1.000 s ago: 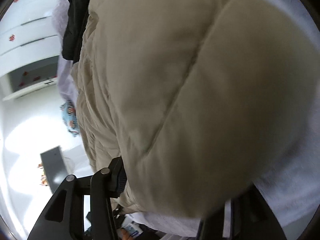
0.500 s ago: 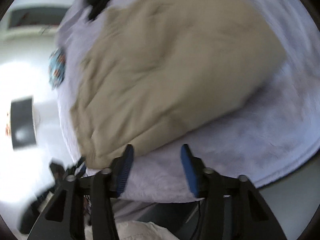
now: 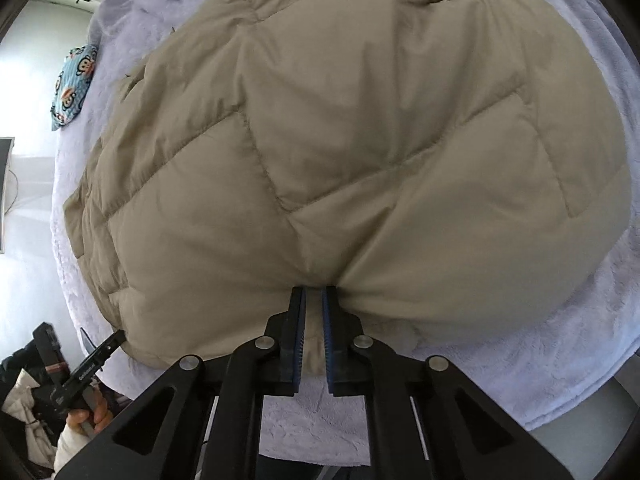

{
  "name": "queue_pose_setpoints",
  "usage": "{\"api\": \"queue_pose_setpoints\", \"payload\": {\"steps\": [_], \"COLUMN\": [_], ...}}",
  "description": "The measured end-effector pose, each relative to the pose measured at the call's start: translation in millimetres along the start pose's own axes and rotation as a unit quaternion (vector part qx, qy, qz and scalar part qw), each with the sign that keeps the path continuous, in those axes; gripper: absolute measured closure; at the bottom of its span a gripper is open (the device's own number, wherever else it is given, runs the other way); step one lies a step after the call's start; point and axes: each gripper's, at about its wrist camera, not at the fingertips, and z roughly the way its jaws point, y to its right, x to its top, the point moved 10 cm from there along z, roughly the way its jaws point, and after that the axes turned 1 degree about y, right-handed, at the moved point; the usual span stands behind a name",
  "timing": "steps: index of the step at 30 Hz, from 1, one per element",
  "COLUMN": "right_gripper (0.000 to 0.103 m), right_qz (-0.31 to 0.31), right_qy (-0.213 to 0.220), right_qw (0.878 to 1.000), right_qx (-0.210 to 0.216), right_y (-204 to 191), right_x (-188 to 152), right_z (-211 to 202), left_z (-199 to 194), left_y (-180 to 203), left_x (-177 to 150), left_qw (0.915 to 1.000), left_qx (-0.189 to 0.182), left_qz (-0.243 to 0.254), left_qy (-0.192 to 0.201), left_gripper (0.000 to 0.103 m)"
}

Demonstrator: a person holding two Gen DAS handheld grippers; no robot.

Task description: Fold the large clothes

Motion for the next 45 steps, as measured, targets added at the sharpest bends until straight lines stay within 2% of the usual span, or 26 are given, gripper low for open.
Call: {"api": "queue_pose_setpoints", "payload": {"steps": [6, 7, 13, 14, 15, 16, 19, 25, 26, 27, 32, 33, 35, 36, 37, 41, 43, 45], "right_gripper": [0.094, 0.091, 0.091, 0.091, 0.091, 0.091, 0.091, 0.090, 0.090, 0.090, 0.090, 0.087, 0.069, 0.052, 0.046, 0.042, 0.015, 0.013], "right_qz": [0.001, -0.002, -0.040, -0.049, -0.056, -0.060, -0.065, -0.066, -0.065, -0.065, -0.067, -0.069, -0.073, -0.075, -0.077, -0.088, -0.097, -0.107], "right_qy": [0.009, 0.008, 0.005, 0.006, 0.007, 0.007, 0.008, 0.003, 0.003, 0.003, 0.005, 0.005, 0.009, 0.013, 0.016, 0.018, 0.030, 0.044], "right_qw": [1.000, 1.000, 0.999, 0.999, 0.998, 0.998, 0.998, 0.998, 0.998, 0.998, 0.998, 0.997, 0.997, 0.997, 0.996, 0.996, 0.994, 0.993], "right_qx": [-0.001, -0.001, -0.013, -0.014, -0.015, -0.016, -0.015, -0.016, -0.015, -0.015, -0.018, -0.021, -0.027, -0.028, -0.028, -0.026, -0.028, -0.036], "right_y": [-18, -23, -45, -47, -47, -49, -52, -49, -50, -50, -53, -52, -52, -53, -53, -60, -65, -70], "right_x": [3, 2, -4, -7, -10, -12, -15, -17, -17, -18, -19, -20, -22, -23, -24, -25, -26, -26], "right_z": [-8, -8, -11, -13, -16, -17, -19, -19, -19, -18, -19, -20, -23, -26, -28, -28, -28, -29], "left_z": [-33, -35, -44, -44, -43, -43, -44, -47, -48, -47, -46, -44, -42, -42, -41, -38, -34, -31], "left_y": [-9, 3, 32, 36, 42, 45, 49, 54, 54, 52, 52, 52, 54, 54, 54, 55, 55, 53], "left_x": [-2, 1, 10, 10, 13, 15, 22, 31, 32, 33, 38, 39, 41, 42, 44, 47, 48, 49], "left_qw": [0.9988, 0.9987, 0.9989, 0.9990, 0.9990, 0.9989, 0.9984, 0.9980, 0.9978, 0.9977, 0.9967, 0.9966, 0.9963, 0.9962, 0.9963, 0.9964, 0.9961, 0.9962], "left_qx": [0.031, 0.031, 0.033, 0.032, 0.032, 0.033, 0.039, 0.043, 0.044, 0.045, 0.054, 0.054, 0.055, 0.056, 0.055, 0.050, 0.050, 0.046], "left_qz": [-0.028, -0.029, -0.011, -0.007, -0.005, -0.003, 0.014, 0.017, 0.018, 0.019, 0.036, 0.040, 0.045, 0.046, 0.045, 0.047, 0.053, 0.057], "left_qy": [0.024, 0.027, 0.032, 0.030, 0.030, 0.032, 0.039, 0.044, 0.046, 0.047, 0.048, 0.047, 0.047, 0.048, 0.049, 0.051, 0.049, 0.046], "left_gripper": [0.051, 0.051, 0.051, 0.041, 0.024, 0.019, 0.018, 0.018, 0.013, 0.000, 0.000, 0.000, 0.000, 0.000, 0.000, 0.000, 0.000, 0.000]}}
